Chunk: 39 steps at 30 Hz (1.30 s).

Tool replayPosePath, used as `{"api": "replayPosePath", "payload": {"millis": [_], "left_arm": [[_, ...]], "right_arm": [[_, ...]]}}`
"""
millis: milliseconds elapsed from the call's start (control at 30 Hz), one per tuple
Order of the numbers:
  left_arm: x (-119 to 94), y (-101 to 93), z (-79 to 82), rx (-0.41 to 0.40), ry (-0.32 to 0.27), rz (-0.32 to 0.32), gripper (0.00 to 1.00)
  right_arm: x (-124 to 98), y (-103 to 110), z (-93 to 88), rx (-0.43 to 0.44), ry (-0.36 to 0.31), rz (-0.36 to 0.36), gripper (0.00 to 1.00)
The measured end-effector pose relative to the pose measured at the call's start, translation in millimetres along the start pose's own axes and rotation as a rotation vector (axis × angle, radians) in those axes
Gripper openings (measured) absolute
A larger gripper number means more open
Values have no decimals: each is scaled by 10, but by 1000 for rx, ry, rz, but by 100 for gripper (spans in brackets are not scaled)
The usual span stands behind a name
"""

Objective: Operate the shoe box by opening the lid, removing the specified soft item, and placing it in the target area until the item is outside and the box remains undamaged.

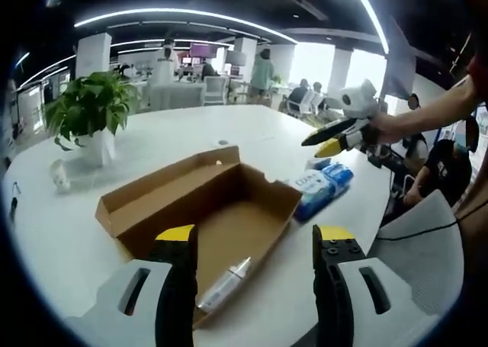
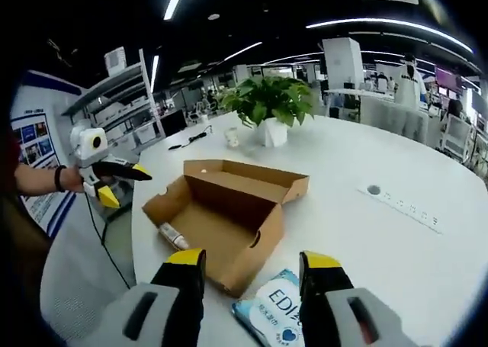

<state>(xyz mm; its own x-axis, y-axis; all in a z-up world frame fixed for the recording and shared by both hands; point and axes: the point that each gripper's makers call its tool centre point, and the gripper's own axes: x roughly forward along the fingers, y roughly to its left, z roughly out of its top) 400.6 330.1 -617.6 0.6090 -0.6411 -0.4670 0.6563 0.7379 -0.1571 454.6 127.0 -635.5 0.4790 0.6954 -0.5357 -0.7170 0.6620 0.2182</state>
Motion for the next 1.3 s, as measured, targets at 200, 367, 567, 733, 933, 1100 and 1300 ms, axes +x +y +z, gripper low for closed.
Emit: {"api": "replayPosePath", "payload": {"millis": [200,367,567,733,933,1100,1300], "left_arm": [[-25,40,-25,-9,-3,5,61],[-53,81,-67,-9,4,5,61],[-113,181,-121,-8,15,14,61],[-156,299,-179,-12,28,25,61],[-164,383,-217,-3,50,27,61],[-122,425,-210,16,67,22,61],[-41,515,-204,47,96,18,61]], "right_arm": [[79,239,-98,-11,-3,26,47],[152,363,-176,10,-11,44,47],[220,494,-326,-1,12,77,47],[224,598,-401,6,15,90,47],[233,687,-482,9,27,104,47],[223,741,-478,8,22,112,47],[214,765,-474,-2,22,120,47]]}}
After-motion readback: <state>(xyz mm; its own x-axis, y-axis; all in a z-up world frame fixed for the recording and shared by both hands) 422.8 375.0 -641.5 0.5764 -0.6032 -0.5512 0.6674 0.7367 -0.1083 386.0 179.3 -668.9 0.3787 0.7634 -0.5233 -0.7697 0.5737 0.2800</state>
